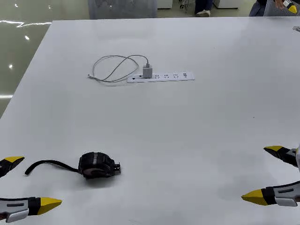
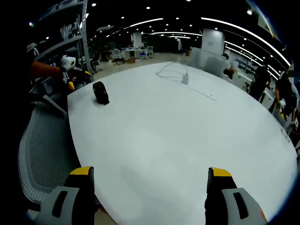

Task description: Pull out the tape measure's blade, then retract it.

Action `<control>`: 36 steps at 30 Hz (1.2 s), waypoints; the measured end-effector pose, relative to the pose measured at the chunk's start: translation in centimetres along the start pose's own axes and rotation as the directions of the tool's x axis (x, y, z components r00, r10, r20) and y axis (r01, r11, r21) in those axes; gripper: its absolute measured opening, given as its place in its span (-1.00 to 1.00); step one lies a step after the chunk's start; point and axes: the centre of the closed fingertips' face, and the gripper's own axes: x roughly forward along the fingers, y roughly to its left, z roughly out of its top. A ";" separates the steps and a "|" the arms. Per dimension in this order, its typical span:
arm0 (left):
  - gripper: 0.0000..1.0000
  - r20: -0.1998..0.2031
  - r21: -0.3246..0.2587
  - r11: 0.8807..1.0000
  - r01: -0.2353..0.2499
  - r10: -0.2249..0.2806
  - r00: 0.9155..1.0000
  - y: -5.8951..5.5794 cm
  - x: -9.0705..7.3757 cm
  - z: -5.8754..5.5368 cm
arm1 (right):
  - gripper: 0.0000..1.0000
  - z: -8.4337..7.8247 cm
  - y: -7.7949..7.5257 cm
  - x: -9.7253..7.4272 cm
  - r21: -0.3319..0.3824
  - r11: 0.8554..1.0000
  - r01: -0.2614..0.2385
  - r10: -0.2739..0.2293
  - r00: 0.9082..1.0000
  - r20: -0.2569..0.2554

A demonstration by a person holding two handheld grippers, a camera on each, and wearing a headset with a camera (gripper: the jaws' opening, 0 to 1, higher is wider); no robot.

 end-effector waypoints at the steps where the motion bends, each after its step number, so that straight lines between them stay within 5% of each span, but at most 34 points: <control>1: 0.98 -0.004 0.007 1.000 0.007 -0.007 1.000 0.0 0.1 0.0 | 0.98 0.2 -0.2 0.1 -0.022 1.000 0.011 -0.010 1.000 0.008; 4: 0.98 -0.016 0.026 0.999 0.021 -0.020 1.000 -0.1 0.4 0.3 | 0.98 1.1 -0.5 0.3 -0.069 0.997 0.020 -0.018 0.999 0.041; 8: 0.98 -0.034 0.077 0.996 0.045 -0.042 0.999 -0.2 1.0 1.1 | 0.98 1.6 -0.8 0.7 -0.082 0.996 0.023 -0.021 0.999 0.025; 12: 0.98 -0.066 0.162 0.983 0.091 -0.081 0.994 -0.5 1.6 2.1 | 0.98 2.9 -0.6 1.5 -0.108 0.994 -0.004 0.008 0.999 0.035; 18: 0.98 -0.099 0.211 0.968 0.135 -0.117 0.988 -1.1 2.0 3.1 | 0.98 4.6 -0.4 2.7 -0.131 0.991 -0.031 0.039 0.998 0.058; 23: 0.98 -0.163 0.245 0.943 0.225 -0.189 0.968 -1.9 2.9 3.0 | 0.98 5.1 -0.3 3.7 -0.154 0.987 -0.050 0.059 0.997 0.049; 26: 0.98 -0.224 0.227 0.941 0.251 -0.201 0.954 -2.0 3.7 2.5 | 0.98 5.6 0.2 4.2 -0.173 0.983 -0.064 0.074 0.996 0.048; 31: 0.98 -0.235 0.255 0.931 0.261 -0.202 0.951 -2.3 5.5 2.7 | 0.98 6.2 0.8 5.1 -0.192 0.977 -0.089 0.100 0.994 0.045; 36: 0.98 -0.265 0.309 0.904 0.296 -0.217 0.940 -3.3 6.8 3.1 | 0.98 6.9 1.2 5.9 -0.204 0.973 -0.107 0.117 0.992 0.041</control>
